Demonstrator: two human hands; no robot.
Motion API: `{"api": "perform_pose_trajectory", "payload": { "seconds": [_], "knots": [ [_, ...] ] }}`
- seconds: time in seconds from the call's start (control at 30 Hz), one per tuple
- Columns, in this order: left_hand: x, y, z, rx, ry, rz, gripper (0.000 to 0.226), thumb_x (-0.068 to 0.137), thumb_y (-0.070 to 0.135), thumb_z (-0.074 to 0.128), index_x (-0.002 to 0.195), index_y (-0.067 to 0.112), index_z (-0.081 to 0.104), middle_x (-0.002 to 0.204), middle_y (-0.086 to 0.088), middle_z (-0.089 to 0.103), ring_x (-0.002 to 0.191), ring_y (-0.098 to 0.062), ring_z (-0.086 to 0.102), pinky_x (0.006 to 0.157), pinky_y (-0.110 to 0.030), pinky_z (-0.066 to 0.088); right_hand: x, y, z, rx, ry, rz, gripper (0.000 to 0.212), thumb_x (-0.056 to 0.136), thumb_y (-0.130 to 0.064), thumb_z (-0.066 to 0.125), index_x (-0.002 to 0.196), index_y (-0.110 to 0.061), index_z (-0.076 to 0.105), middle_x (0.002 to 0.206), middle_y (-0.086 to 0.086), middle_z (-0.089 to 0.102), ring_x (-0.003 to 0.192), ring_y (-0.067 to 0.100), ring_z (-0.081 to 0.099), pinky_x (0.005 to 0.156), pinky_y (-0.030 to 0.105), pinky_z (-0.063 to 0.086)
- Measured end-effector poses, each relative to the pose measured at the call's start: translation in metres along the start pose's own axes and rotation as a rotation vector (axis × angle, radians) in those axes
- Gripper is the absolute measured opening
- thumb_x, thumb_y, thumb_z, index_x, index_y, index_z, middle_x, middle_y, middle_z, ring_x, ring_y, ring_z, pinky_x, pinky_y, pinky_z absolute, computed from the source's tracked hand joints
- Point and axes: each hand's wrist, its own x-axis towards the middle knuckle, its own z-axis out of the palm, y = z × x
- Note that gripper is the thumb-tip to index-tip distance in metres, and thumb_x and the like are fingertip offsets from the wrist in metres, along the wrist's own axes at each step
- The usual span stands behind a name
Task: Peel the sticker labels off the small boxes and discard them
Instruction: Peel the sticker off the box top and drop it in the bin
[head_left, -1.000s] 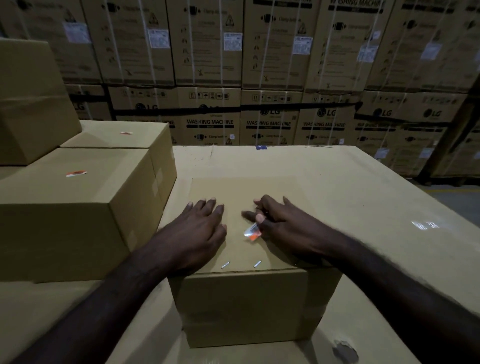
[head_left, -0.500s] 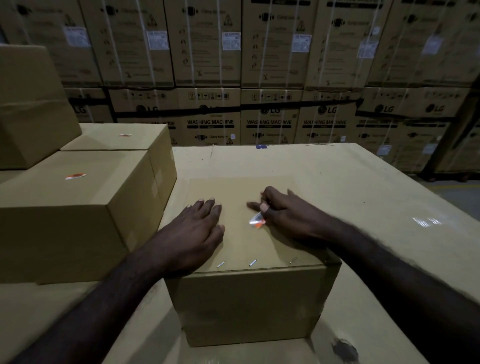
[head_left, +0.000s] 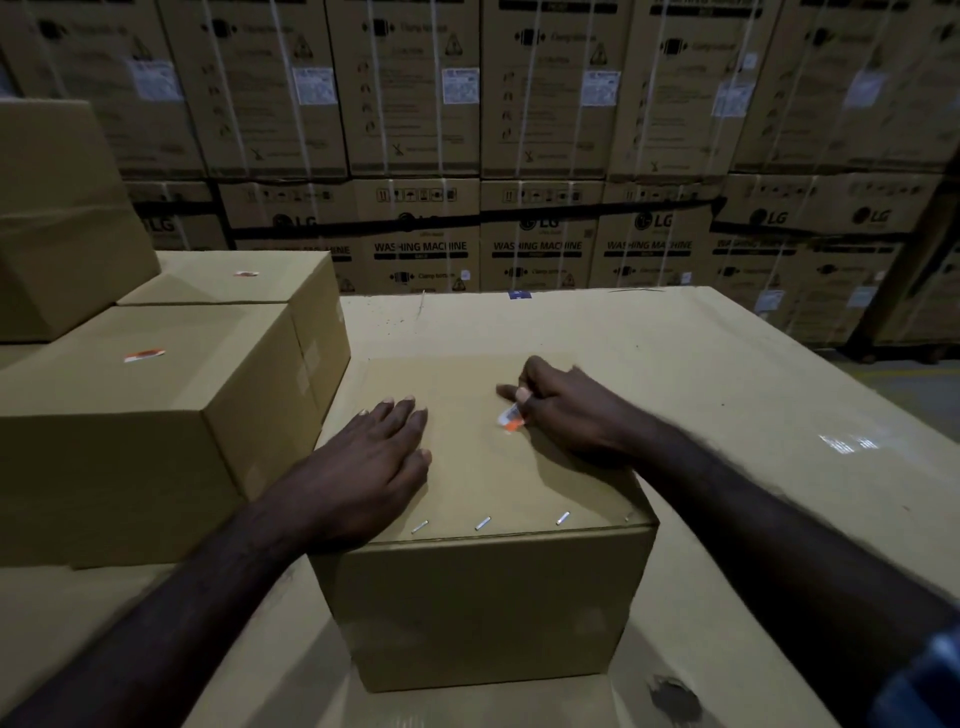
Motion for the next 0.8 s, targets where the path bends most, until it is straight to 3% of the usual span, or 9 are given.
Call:
{"api": "perform_pose_trajectory", "payload": {
  "seconds": [0.13, 0.2, 0.27, 0.33, 0.43, 0.5, 0.63, 0.8],
  "knots": [
    [-0.002, 0.001, -0.001, -0.003, -0.017, -0.01, 0.058, 0.102, 0.045, 0.016, 0.153, 0.025, -0.004, 0.161, 0.006, -0.011, 0.145, -0.006, -0.011, 0.112, -0.022, -0.005, 0.001, -0.013, 0.018, 0.023, -0.069, -0.113, 0.012, 0.104, -0.032, 0.034, 0.094, -0.032, 0.039, 0.123, 0.0, 0.065, 0.116, 0.019, 0.057, 0.112, 0.044, 0.027],
    [-0.002, 0.003, -0.002, 0.005, -0.017, -0.023, 0.058, 0.102, 0.046, 0.016, 0.152, 0.026, -0.005, 0.16, 0.007, -0.011, 0.145, -0.006, -0.011, 0.114, -0.023, -0.003, -0.013, -0.013, 0.018, 0.033, -0.097, -0.154, 0.017, 0.103, -0.034, 0.036, 0.087, -0.037, 0.039, 0.101, -0.014, 0.063, 0.1, 0.009, 0.055, 0.103, 0.04, 0.033],
    [-0.001, 0.004, -0.002, 0.009, -0.012, -0.032, 0.058, 0.102, 0.046, 0.017, 0.153, 0.026, -0.004, 0.161, 0.007, -0.01, 0.146, -0.007, -0.01, 0.115, -0.024, -0.002, -0.025, -0.002, 0.005, 0.052, -0.067, -0.145, 0.017, 0.103, -0.031, 0.039, 0.087, -0.037, 0.042, 0.093, -0.016, 0.058, 0.09, 0.0, 0.054, 0.088, 0.029, 0.042],
    [-0.002, 0.006, -0.003, 0.011, -0.009, -0.042, 0.059, 0.102, 0.046, 0.017, 0.153, 0.025, -0.003, 0.161, 0.007, -0.009, 0.146, -0.007, -0.009, 0.114, -0.023, -0.002, -0.037, 0.011, -0.014, 0.136, 0.044, -0.108, 0.014, 0.102, -0.023, 0.044, 0.091, -0.03, 0.049, 0.096, -0.01, 0.063, 0.087, -0.003, 0.058, 0.076, 0.025, 0.049],
    [-0.002, 0.007, -0.003, -0.016, 0.003, -0.073, 0.059, 0.101, 0.046, 0.019, 0.153, 0.026, -0.001, 0.161, 0.006, -0.006, 0.145, -0.006, -0.006, 0.112, -0.023, -0.002, -0.05, 0.03, -0.031, 0.25, 0.325, -0.07, 0.009, 0.099, -0.02, 0.052, 0.092, -0.018, 0.057, 0.094, -0.002, 0.07, 0.091, 0.011, 0.066, 0.078, 0.037, 0.056],
    [-0.001, 0.013, -0.003, -0.034, 0.013, -0.094, 0.059, 0.101, 0.046, 0.021, 0.153, 0.025, 0.002, 0.161, 0.006, -0.004, 0.146, -0.007, -0.005, 0.111, -0.023, -0.001, -0.06, 0.039, -0.034, 0.265, 0.458, -0.065, 0.007, 0.095, -0.02, 0.059, 0.089, -0.017, 0.061, 0.088, -0.004, 0.069, 0.088, 0.012, 0.065, 0.074, 0.03, 0.053],
    [0.003, 0.04, -0.005, -0.06, 0.063, -0.069, 0.059, 0.102, 0.045, 0.023, 0.154, 0.021, 0.01, 0.162, 0.001, 0.0, 0.147, -0.011, -0.002, 0.116, -0.029, 0.004, -0.083, 0.049, -0.031, 0.295, 0.591, -0.04, 0.005, 0.09, -0.021, 0.067, 0.089, -0.017, 0.07, 0.08, -0.008, 0.068, 0.076, 0.006, 0.062, 0.063, 0.018, 0.048],
    [0.013, 0.075, -0.014, -0.048, 0.121, 0.051, 0.076, 0.085, 0.055, 0.016, 0.152, 0.02, 0.019, 0.161, -0.001, 0.009, 0.147, -0.015, 0.008, 0.118, -0.036, 0.012, -0.116, 0.06, -0.023, 0.311, 0.702, 0.01, 0.005, 0.087, -0.015, 0.071, 0.089, -0.017, 0.075, 0.073, -0.016, 0.066, 0.07, -0.005, 0.061, 0.061, 0.009, 0.044]
  ]
}}
